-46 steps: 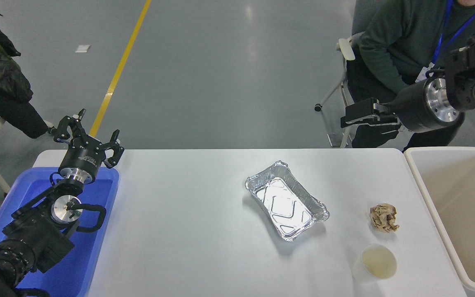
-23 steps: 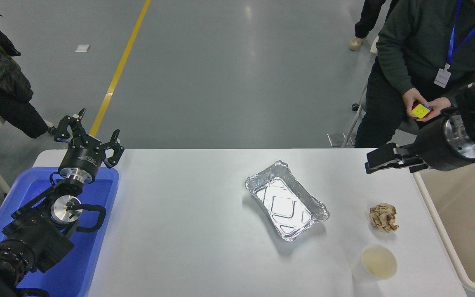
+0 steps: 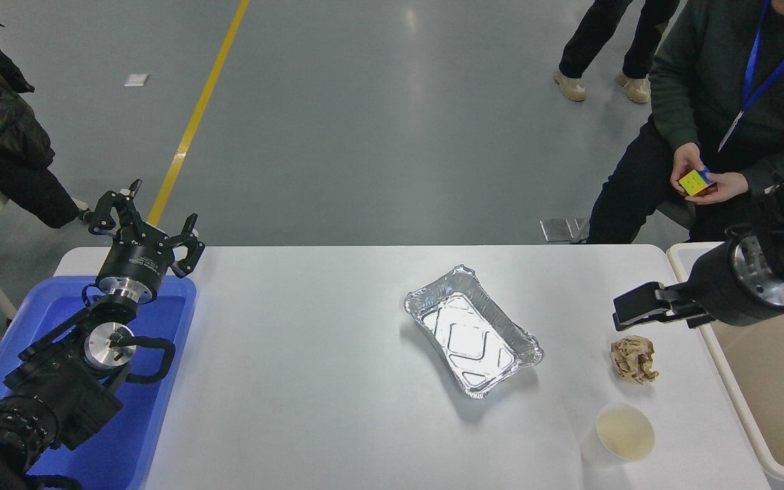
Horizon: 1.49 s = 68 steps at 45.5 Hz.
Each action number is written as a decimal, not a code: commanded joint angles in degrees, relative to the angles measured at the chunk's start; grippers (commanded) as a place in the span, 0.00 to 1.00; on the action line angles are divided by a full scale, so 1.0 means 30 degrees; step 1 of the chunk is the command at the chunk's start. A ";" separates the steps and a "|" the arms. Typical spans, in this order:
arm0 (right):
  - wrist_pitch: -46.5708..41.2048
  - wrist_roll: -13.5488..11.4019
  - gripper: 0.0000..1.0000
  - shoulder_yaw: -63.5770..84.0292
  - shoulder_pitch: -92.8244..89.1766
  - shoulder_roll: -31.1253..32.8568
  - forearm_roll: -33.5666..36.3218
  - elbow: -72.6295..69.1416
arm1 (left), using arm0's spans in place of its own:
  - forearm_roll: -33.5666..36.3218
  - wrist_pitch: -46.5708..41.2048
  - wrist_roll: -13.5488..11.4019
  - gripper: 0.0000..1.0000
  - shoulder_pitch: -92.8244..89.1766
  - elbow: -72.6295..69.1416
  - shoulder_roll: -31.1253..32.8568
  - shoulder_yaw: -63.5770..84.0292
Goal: Pick up paper cup place in dustbin
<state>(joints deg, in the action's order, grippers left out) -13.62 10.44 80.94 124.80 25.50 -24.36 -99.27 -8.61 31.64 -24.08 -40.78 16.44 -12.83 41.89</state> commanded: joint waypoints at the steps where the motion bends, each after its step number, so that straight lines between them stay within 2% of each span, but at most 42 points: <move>1: 0.0086 0.0123 1.00 0.0499 -0.0203 -0.0005 -0.0845 -0.0242 | 0.0000 0.0000 0.0000 0.99 0.0000 0.0000 0.0000 0.0010; 14: 0.0320 0.0094 1.00 0.0499 -0.1023 0.0024 -0.0845 -0.0242 | 0.0000 0.0000 0.0000 0.99 0.0000 0.0000 0.0000 -0.0020; 46: 0.6354 0.0094 1.00 0.0294 -0.6851 -0.0122 -0.0493 0.0278 | 0.0000 0.0000 0.0000 0.99 0.0000 0.0000 0.0000 -0.0020; 68: 0.8025 0.0094 1.00 -0.0233 -0.9402 -0.0327 -0.0493 0.1098 | 0.0000 0.0000 0.0000 0.99 0.0000 0.0000 0.0000 -0.0020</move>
<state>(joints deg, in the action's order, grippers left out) 8.33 10.72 81.35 99.98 24.88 -25.91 -97.38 -8.61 31.64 -24.08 -40.78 16.44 -12.83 41.84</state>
